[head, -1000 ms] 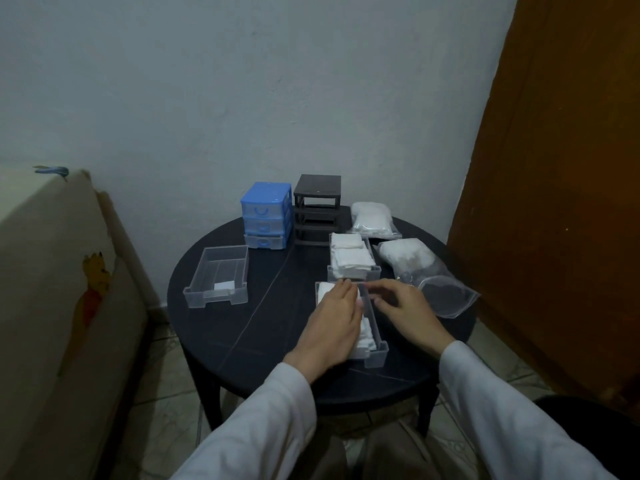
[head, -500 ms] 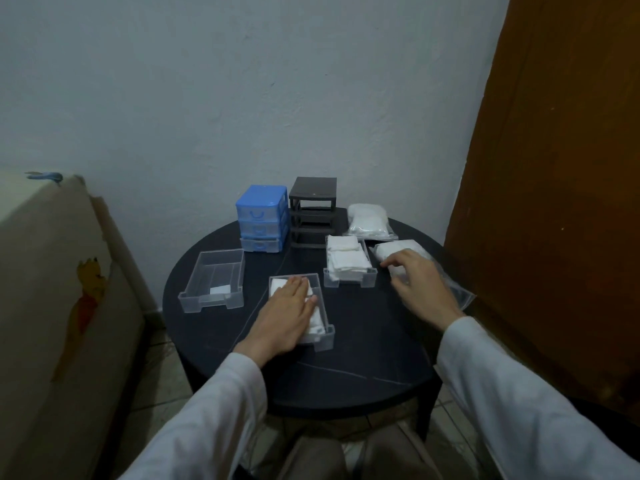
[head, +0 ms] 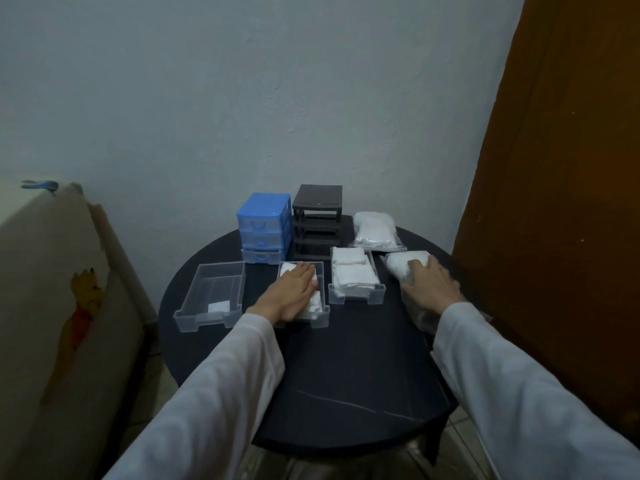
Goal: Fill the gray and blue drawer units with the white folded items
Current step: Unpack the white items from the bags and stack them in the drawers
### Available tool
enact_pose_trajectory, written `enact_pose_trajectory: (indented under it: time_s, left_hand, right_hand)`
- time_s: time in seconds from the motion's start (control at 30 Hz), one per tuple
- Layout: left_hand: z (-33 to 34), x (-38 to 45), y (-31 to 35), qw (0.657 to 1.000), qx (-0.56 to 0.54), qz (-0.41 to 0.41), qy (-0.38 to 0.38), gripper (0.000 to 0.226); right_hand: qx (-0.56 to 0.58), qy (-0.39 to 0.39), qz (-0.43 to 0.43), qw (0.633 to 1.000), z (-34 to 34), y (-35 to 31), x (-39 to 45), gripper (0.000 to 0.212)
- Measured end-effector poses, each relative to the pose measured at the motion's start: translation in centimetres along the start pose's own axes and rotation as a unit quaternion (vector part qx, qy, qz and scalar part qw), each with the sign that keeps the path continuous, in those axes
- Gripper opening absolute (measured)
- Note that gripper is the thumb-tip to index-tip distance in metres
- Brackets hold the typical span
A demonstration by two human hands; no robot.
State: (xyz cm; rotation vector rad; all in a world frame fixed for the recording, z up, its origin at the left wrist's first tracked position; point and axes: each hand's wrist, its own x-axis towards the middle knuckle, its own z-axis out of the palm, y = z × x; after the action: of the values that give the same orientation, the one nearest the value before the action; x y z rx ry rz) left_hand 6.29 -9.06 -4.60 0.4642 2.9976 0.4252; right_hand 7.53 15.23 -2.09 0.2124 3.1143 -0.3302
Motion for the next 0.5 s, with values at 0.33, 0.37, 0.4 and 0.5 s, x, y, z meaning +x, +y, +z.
enact_pose_trajectory:
  time_s: [0.33, 0.37, 0.4, 0.5]
  left_hand:
    - [-0.9, 2.8, -0.1, 1.000, 0.014, 0.012, 0.004, 0.052]
    - [-0.8, 3.0, -0.1, 1.000, 0.013, 0.014, 0.008, 0.052]
    - [-0.8, 3.1, -0.1, 1.000, 0.011, 0.017, 0.011, 0.052]
    - [-0.7, 3.3, -0.2, 0.999, 0.007, 0.023, 0.029, 0.053]
  right_hand:
    - [0.056, 0.002, -0.007, 0.998, 0.3, 0.2, -0.4, 0.051]
    - [0.063, 0.000, -0.008, 0.998, 0.4, 0.2, -0.5, 0.052]
    - [0.068, -0.002, -0.010, 0.998, 0.4, 0.2, -0.6, 0.054]
    - [0.088, -0.014, -0.009, 0.996, 0.4, 0.4, -0.9, 0.065]
